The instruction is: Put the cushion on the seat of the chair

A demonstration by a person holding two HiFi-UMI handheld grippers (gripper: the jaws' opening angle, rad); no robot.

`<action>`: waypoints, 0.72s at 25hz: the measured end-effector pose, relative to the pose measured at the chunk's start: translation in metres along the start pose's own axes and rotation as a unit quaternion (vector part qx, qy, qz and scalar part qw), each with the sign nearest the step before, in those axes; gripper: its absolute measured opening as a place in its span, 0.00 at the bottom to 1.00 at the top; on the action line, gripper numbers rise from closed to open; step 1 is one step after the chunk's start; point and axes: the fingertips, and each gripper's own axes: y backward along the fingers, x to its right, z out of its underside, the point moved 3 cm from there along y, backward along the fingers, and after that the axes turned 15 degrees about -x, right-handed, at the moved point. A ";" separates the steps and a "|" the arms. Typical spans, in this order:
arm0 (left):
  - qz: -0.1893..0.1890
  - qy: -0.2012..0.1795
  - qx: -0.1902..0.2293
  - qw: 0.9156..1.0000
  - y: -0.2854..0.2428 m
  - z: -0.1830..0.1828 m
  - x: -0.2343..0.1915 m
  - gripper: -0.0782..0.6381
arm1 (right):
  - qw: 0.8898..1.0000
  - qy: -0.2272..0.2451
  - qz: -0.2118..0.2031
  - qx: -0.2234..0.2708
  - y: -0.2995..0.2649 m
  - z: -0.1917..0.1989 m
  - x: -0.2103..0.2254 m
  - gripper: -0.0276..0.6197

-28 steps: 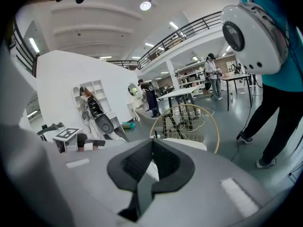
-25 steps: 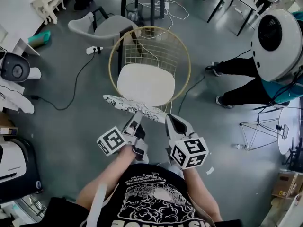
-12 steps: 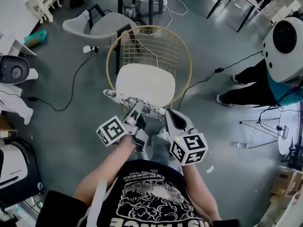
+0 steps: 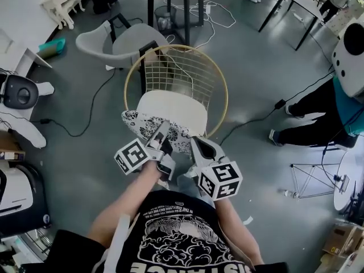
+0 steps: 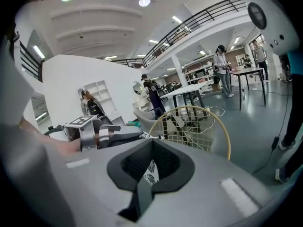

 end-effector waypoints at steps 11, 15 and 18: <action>-0.033 -0.004 0.012 0.999 -0.044 -0.006 0.000 0.13 | 0.999 0.003 -0.050 -0.012 -0.020 -0.010 0.036 0.03; -0.041 -0.010 0.014 0.999 -0.049 -0.015 -0.003 0.13 | 0.998 0.002 -0.056 -0.011 -0.026 -0.016 0.038 0.03; -0.041 -0.010 0.011 0.999 -0.056 -0.022 -0.004 0.13 | 0.999 -0.005 -0.050 -0.011 -0.029 -0.019 0.044 0.03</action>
